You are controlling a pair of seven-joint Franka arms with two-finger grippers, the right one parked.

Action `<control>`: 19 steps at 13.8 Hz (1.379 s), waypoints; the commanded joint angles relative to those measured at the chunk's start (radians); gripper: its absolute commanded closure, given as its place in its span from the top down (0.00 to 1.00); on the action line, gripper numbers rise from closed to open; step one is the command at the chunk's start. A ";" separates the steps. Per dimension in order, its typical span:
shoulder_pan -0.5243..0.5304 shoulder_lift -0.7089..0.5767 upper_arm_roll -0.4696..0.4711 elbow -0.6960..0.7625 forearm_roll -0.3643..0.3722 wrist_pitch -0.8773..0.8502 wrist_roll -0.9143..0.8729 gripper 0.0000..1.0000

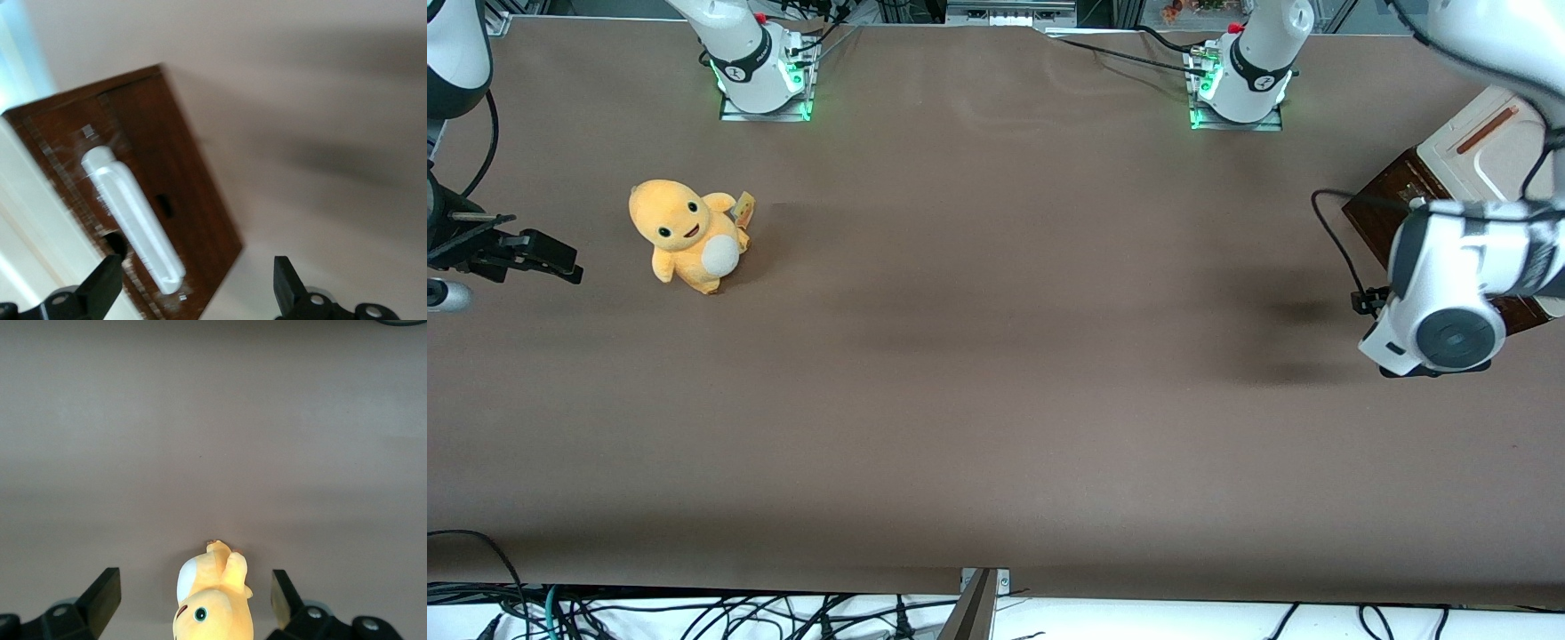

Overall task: Open lower drawer with left arm only
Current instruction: 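Lower the left gripper onto the white handle of the lower drawer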

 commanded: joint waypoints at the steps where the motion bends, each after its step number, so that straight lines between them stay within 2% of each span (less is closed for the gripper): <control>1: -0.013 0.086 -0.004 0.014 0.178 -0.107 -0.070 1.00; 3: -0.010 0.125 0.001 0.017 0.199 -0.120 -0.071 1.00; 7: 0.013 0.209 0.005 0.011 0.318 -0.123 -0.133 1.00; 12: 0.030 0.261 0.005 0.003 0.361 -0.158 -0.174 1.00; 14: 0.033 0.293 0.005 0.003 0.405 -0.170 -0.202 0.85; 16: 0.035 0.310 0.005 0.005 0.436 -0.172 -0.203 0.51; 17: 0.039 0.315 0.005 0.006 0.451 -0.173 -0.197 0.38; 19: 0.048 0.315 0.005 0.006 0.471 -0.178 -0.190 0.23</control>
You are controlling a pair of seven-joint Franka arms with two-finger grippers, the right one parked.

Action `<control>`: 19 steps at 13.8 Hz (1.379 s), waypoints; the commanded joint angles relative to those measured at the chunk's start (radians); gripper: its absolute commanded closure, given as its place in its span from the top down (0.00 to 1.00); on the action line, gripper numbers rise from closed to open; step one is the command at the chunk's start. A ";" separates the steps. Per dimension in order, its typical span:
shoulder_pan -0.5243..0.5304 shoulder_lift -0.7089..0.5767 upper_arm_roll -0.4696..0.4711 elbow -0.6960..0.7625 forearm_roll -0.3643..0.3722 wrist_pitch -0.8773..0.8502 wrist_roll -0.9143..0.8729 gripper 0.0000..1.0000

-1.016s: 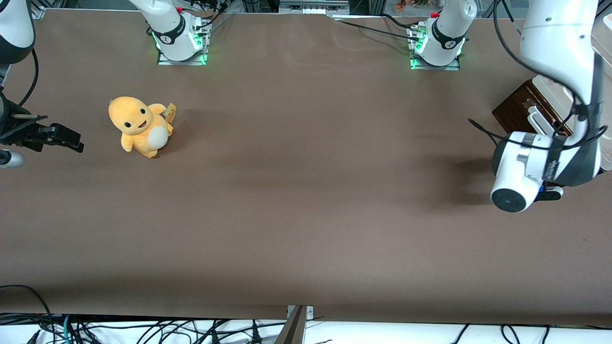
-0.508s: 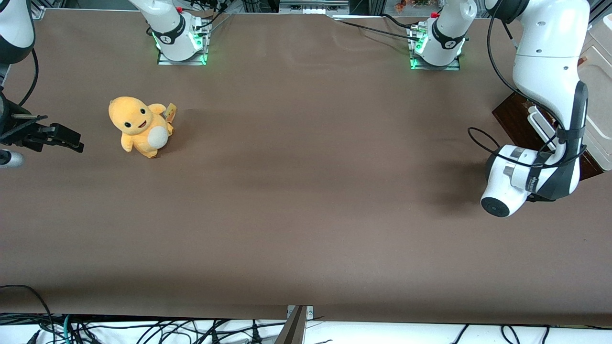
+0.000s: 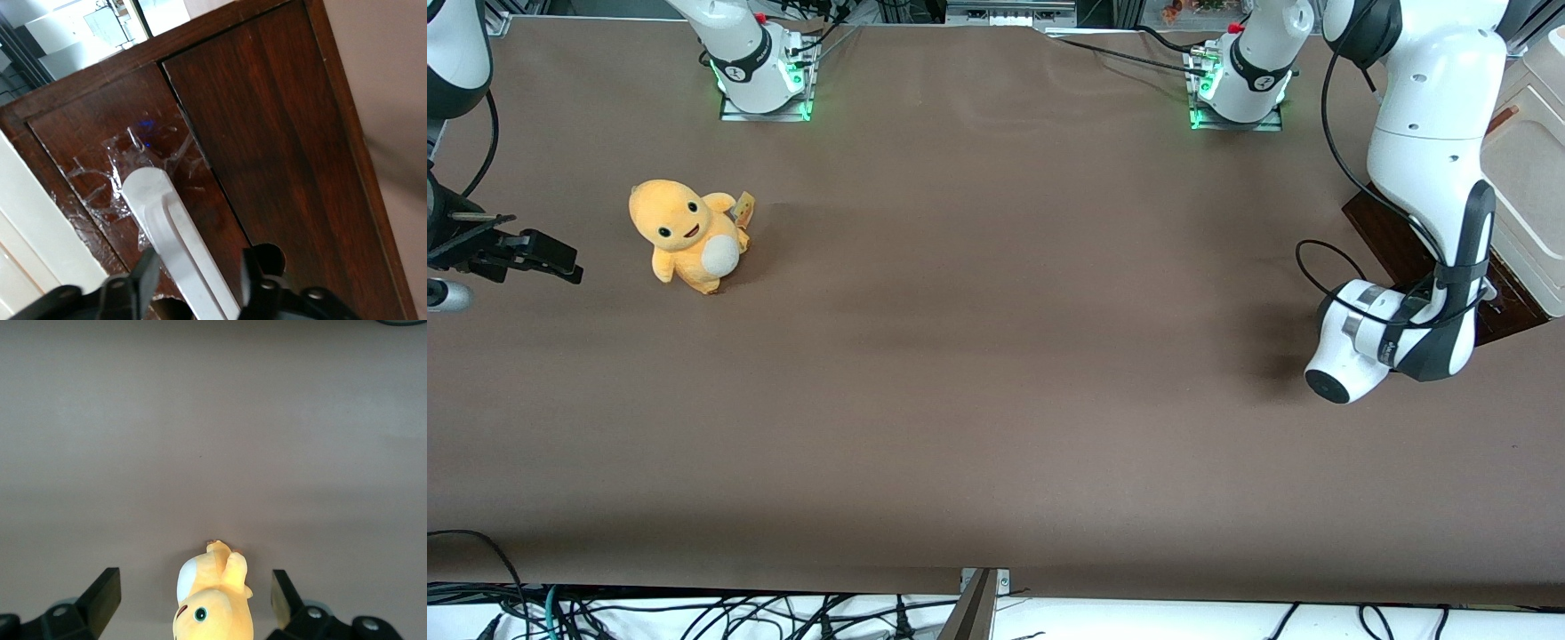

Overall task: Open lower drawer with left arm only
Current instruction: 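Close the left gripper around the white drawer handle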

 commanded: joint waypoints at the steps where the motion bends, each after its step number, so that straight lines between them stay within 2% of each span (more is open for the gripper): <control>1: 0.014 0.001 -0.003 0.008 0.041 -0.028 0.003 0.18; 5: 0.011 0.010 -0.003 0.011 0.055 -0.031 0.004 0.01; 12: -0.042 0.021 -0.010 0.026 0.052 -0.038 0.006 0.00; 19: -0.111 0.036 -0.011 0.063 0.017 -0.058 0.031 0.01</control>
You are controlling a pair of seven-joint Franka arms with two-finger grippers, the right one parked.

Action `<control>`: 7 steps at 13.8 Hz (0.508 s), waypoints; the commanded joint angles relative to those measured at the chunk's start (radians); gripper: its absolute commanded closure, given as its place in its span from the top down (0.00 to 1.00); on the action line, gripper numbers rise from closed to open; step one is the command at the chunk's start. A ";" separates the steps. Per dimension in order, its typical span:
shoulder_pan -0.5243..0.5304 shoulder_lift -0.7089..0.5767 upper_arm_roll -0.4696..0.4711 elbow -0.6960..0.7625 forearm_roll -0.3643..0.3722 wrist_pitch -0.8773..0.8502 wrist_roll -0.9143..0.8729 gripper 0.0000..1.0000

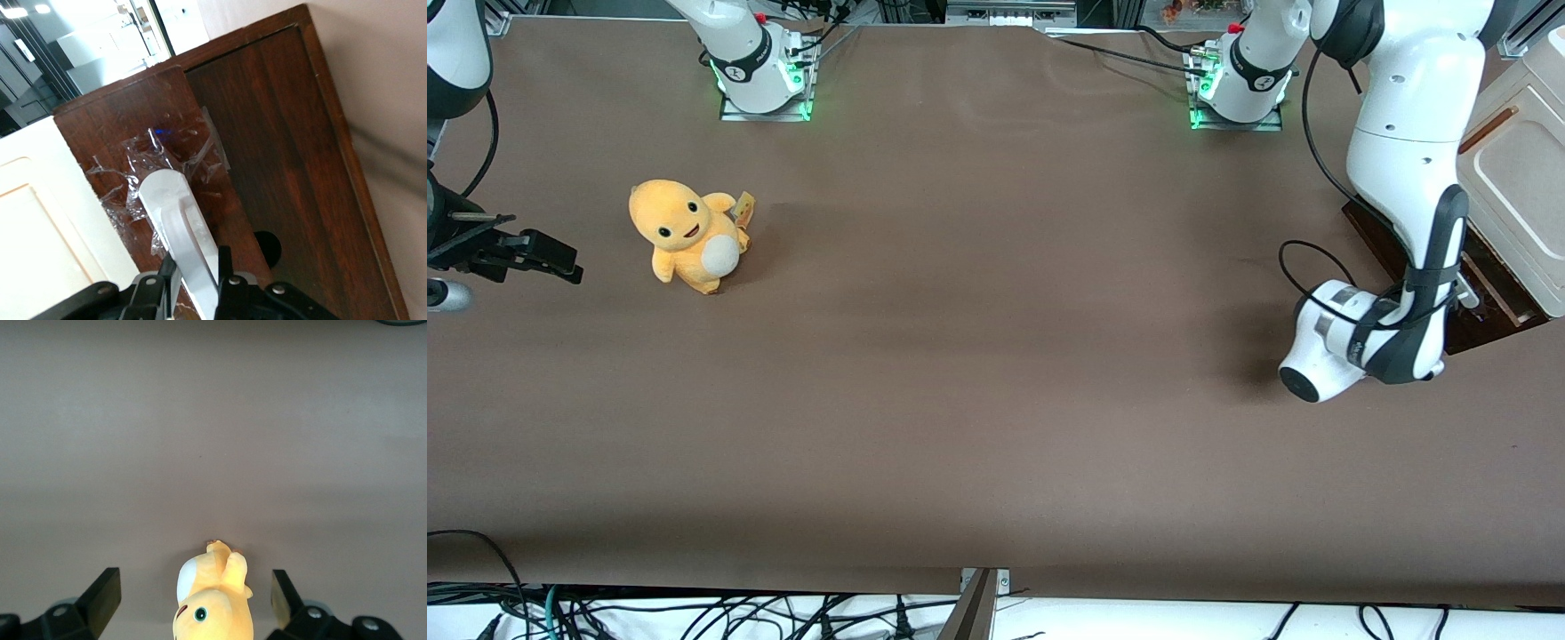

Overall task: Open lower drawer with left arm only
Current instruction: 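Pull the handle with the left gripper, sliding the drawer out of the cabinet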

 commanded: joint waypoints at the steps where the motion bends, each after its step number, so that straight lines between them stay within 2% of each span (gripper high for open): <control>1: -0.041 0.030 -0.003 0.056 -0.009 -0.033 0.070 0.01; 7: -0.078 0.050 -0.004 0.099 -0.040 -0.038 0.070 0.02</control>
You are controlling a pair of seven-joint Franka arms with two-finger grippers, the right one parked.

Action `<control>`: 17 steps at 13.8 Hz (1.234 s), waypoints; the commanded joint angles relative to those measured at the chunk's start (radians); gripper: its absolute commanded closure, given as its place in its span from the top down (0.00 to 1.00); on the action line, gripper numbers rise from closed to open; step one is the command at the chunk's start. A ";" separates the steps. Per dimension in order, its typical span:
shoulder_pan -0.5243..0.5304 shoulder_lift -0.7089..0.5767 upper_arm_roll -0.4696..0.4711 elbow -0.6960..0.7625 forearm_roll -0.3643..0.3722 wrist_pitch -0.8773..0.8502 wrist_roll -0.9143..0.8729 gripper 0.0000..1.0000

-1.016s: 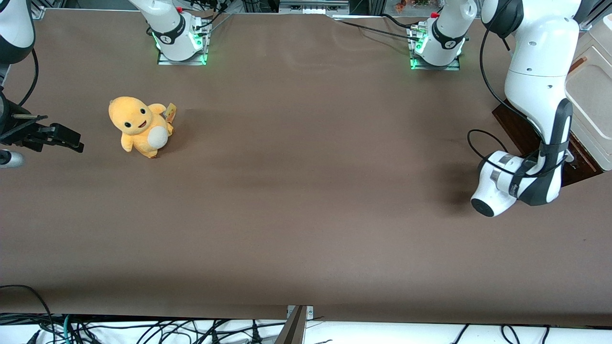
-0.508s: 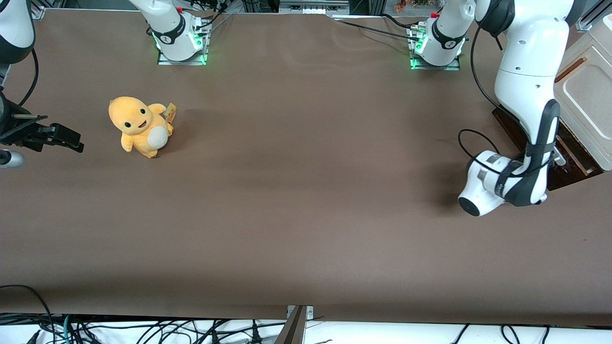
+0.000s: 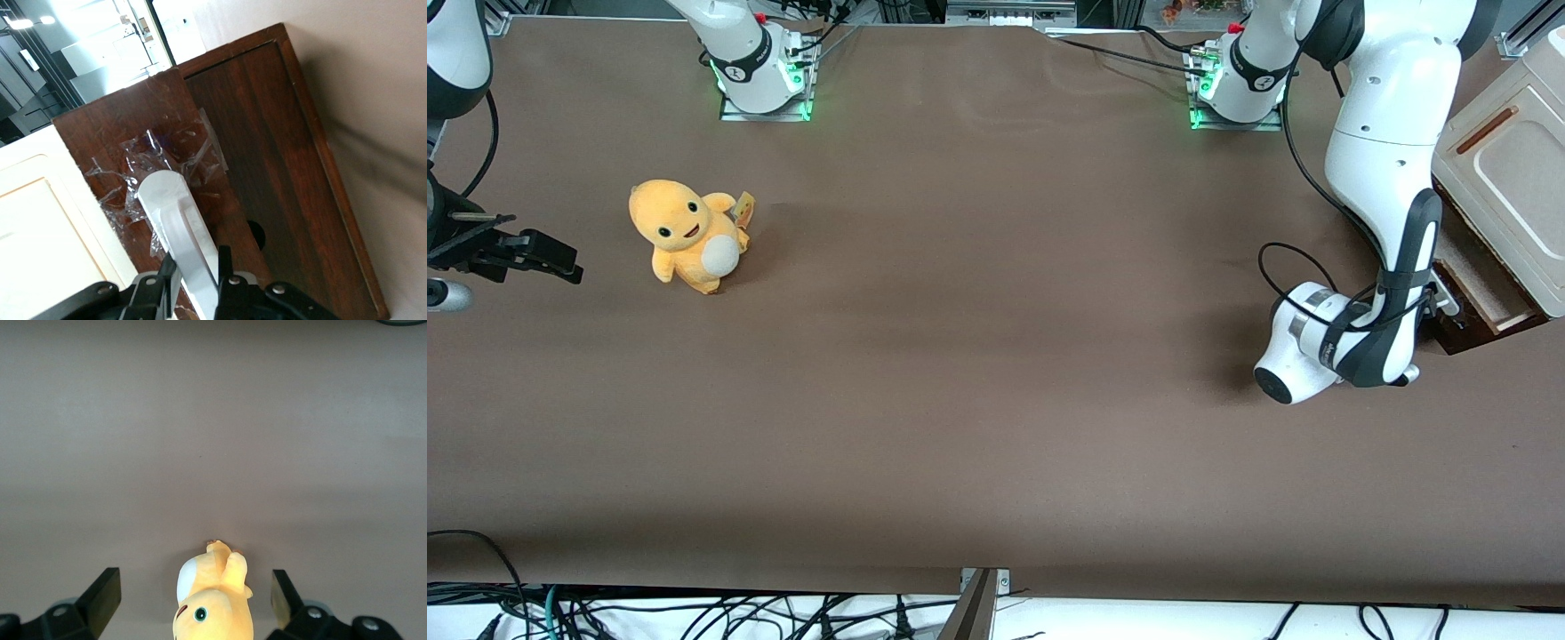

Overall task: Open lower drawer with left arm only
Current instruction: 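Pull the handle with the left gripper, sliding the drawer out of the cabinet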

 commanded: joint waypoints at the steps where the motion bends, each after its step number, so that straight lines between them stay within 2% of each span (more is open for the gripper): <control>1: -0.033 0.031 -0.001 0.061 -0.016 -0.028 0.069 0.02; 3: -0.035 0.031 -0.001 0.064 -0.017 -0.028 0.069 0.03; 4: -0.036 0.031 -0.001 0.064 -0.017 -0.029 0.069 0.08; 5: -0.036 0.031 -0.001 0.063 -0.020 -0.031 0.069 0.47; 6: -0.032 0.029 -0.001 0.061 -0.020 -0.031 0.072 0.99; 12: -0.032 0.010 -0.003 0.110 -0.039 -0.042 0.102 1.00; 15: -0.021 0.002 -0.005 0.234 -0.196 -0.046 0.103 1.00; 17: -0.012 -0.016 -0.003 0.337 -0.388 -0.045 0.103 1.00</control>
